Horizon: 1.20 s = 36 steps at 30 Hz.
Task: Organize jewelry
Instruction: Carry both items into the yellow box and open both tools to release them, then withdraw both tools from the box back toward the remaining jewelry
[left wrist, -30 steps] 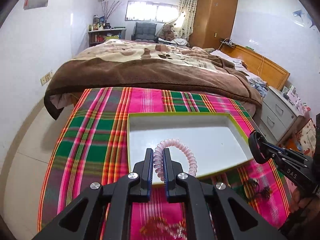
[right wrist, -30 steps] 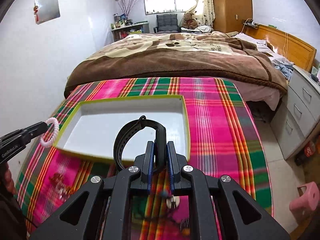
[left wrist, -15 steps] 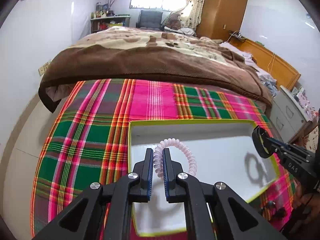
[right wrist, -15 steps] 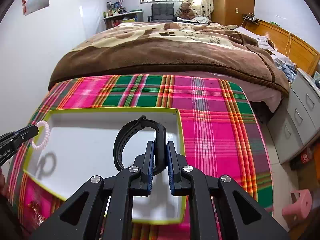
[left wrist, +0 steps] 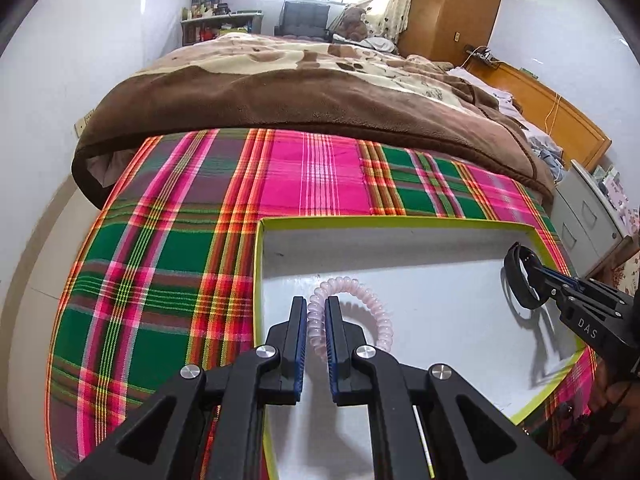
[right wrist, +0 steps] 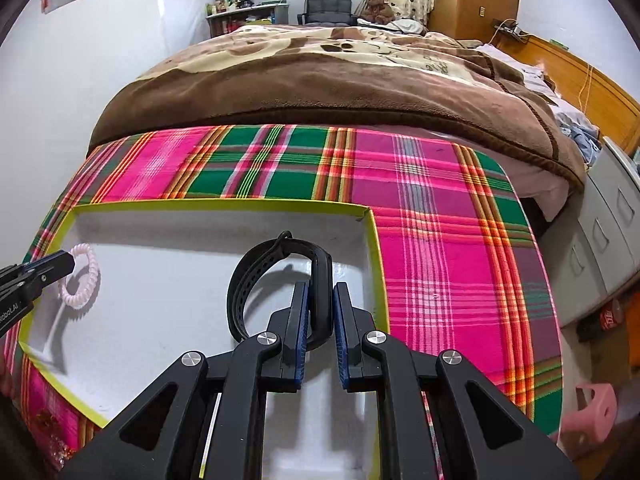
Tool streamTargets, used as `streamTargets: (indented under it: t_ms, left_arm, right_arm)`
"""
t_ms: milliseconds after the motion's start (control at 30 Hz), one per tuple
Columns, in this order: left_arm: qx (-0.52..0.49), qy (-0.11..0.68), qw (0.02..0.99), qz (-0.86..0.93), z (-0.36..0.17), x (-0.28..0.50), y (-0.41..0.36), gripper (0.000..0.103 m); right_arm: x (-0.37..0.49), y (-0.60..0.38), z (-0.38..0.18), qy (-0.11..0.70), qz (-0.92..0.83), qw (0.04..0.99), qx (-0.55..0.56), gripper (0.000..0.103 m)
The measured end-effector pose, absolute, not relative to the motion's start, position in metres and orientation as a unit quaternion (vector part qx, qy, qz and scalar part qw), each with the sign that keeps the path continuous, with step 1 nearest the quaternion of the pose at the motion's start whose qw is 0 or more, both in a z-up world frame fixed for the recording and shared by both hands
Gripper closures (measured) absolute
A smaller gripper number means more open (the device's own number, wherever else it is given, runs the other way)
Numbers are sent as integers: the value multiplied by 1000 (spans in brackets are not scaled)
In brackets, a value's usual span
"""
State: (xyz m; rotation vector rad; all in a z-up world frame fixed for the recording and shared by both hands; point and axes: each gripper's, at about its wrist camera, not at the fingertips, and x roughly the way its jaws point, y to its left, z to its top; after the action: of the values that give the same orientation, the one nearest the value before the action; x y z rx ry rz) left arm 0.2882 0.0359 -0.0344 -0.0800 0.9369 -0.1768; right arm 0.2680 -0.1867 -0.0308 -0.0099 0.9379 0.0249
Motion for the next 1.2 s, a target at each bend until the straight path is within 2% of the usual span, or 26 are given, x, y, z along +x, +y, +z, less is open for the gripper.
streamTargets:
  t_ms: [667, 733, 767, 833, 1000, 1033, 1100, 1200]
  left_arm:
    - [-39, 457, 883, -97, -38, 291, 32, 93]
    - [-38, 455, 884, -98, -37, 290, 31, 88]
    - [-36, 452, 886, -98, -36, 289, 31, 86]
    - [-32, 447, 888, -102, -34, 285, 30, 72]
    - [-34, 437, 893, -101, -25, 271, 30, 67]
    - [-36, 430, 896, -101, -21, 266, 30, 63]
    - [-43, 424, 898, -107, -15, 258, 31, 63]
    - [-43, 413, 904, -106, -5, 242, 32, 63]
  right_arm:
    - [275, -185, -37, 461, 18, 887, -4, 90]
    - [274, -186, -36, 457, 18, 889, -3, 89]
    - [273, -187, -36, 455, 19, 890, -1, 86]
    - [271, -188, -35, 455, 23, 890, -1, 84]
    - [260, -189, -25, 434, 26, 900, 1, 82]
    - [256, -189, -22, 428, 27, 903, 2, 78]
    - [249, -189, -16, 419, 31, 907, 3, 67]
    - [236, -190, -7, 408, 36, 912, 5, 64]
